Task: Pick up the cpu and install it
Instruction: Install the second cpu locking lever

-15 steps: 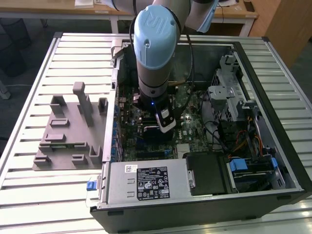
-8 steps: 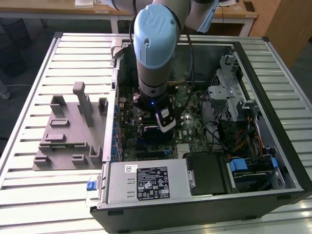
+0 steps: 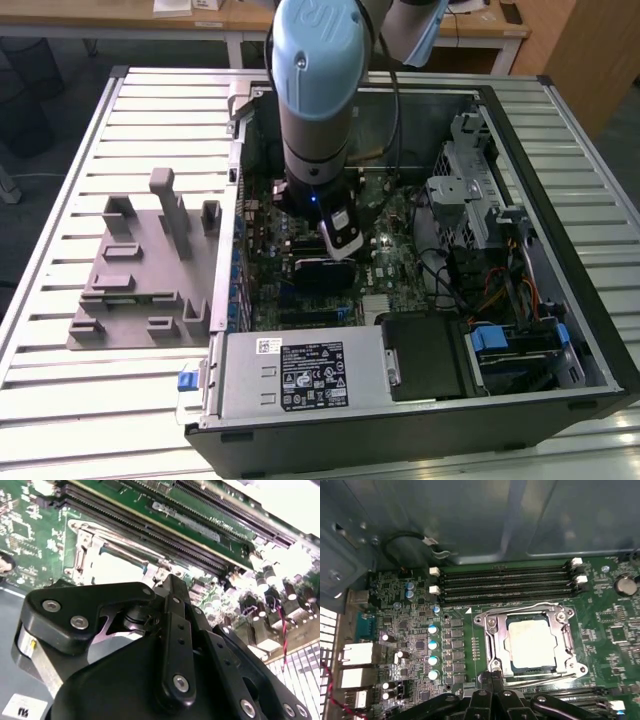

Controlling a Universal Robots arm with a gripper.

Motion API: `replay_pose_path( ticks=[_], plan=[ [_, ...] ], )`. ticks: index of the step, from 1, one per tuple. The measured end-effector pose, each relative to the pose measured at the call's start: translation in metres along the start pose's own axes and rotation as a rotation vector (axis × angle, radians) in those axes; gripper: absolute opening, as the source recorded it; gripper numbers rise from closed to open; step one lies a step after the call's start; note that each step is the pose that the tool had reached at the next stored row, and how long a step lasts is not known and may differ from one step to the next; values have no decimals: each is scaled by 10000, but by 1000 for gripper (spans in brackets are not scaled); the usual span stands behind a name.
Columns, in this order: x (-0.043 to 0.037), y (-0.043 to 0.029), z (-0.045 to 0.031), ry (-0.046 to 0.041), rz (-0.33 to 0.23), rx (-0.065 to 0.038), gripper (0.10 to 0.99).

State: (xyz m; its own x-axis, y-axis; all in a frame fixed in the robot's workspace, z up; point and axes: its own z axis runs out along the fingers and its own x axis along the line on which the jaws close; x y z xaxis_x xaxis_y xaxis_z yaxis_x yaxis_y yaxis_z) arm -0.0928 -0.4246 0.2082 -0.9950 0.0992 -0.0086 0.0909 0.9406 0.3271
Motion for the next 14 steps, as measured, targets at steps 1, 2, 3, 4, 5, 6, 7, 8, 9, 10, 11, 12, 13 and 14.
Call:
replay_pose_path(
  ticks=[1,2,3,4,5,6,7,8,9,10,11,12,13,14],
  plan=[
    [0,8,-21,-6,-2,6,106],
    [0,15,-39,-16,0,23,106],
    [1,21,-53,-27,6,67,106],
    [0,27,-64,-40,14,129,106],
    [0,31,-75,-51,22,222,106],
    [0,35,-83,-65,31,322,106],
    [1,38,-84,-80,41,425,106],
    [1,43,-82,-91,43,477,106],
    [1,43,-82,-92,44,478,106],
    [1,43,-82,-92,44,480,106],
    [-1,45,-81,-93,45,479,106],
    [-11,50,-79,-96,54,481,106],
    [-30,58,-77,-101,71,484,106],
    [-48,65,-74,-105,85,491,106]
  ],
)
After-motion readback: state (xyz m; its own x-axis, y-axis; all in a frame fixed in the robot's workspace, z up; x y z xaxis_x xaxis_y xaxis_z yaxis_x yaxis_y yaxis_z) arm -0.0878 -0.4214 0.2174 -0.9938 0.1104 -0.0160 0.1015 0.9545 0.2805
